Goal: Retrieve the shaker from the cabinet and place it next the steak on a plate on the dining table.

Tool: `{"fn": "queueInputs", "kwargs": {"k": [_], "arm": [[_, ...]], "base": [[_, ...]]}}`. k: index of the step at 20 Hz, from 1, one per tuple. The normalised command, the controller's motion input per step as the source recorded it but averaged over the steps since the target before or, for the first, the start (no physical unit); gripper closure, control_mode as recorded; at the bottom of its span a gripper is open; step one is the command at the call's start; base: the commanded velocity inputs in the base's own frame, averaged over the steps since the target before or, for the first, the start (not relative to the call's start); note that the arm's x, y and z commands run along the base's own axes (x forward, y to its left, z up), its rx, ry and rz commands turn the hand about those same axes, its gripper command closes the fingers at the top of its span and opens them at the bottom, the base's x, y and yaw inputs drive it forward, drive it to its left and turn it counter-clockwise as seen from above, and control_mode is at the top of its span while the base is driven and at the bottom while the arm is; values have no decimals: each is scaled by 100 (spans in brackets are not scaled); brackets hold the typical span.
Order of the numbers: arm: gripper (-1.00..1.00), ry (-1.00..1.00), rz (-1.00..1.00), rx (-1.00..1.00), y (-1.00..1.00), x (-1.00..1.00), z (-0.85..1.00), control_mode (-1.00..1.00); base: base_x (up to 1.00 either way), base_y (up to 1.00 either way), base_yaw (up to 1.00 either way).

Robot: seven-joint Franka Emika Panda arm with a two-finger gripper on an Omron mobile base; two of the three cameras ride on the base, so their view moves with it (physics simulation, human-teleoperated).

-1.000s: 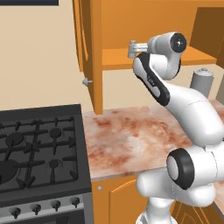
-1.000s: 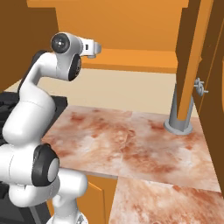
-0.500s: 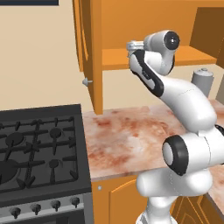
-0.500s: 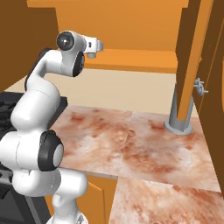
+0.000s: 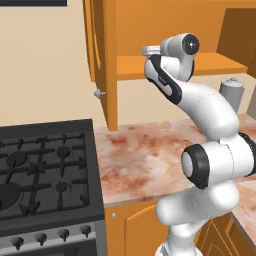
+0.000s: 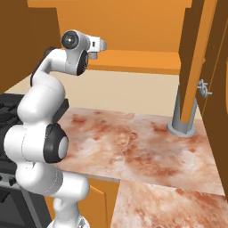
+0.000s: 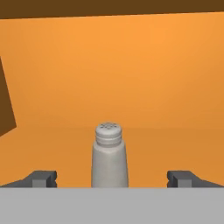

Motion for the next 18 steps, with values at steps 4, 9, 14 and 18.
{"fn": "queueInputs", "kwargs": {"k": [4, 9, 14, 18], "arm": [[-100, 0, 0, 0, 0, 28, -11, -100], [-100, 0, 0, 0, 2, 30, -19, -100], [-100, 0, 0, 0, 11, 27, -14, -100], [-100, 0, 0, 0, 5, 27, -3, -100]], "base": [[0, 0, 0], [0, 0, 0], [0, 0, 0], [0, 0, 0]]}}
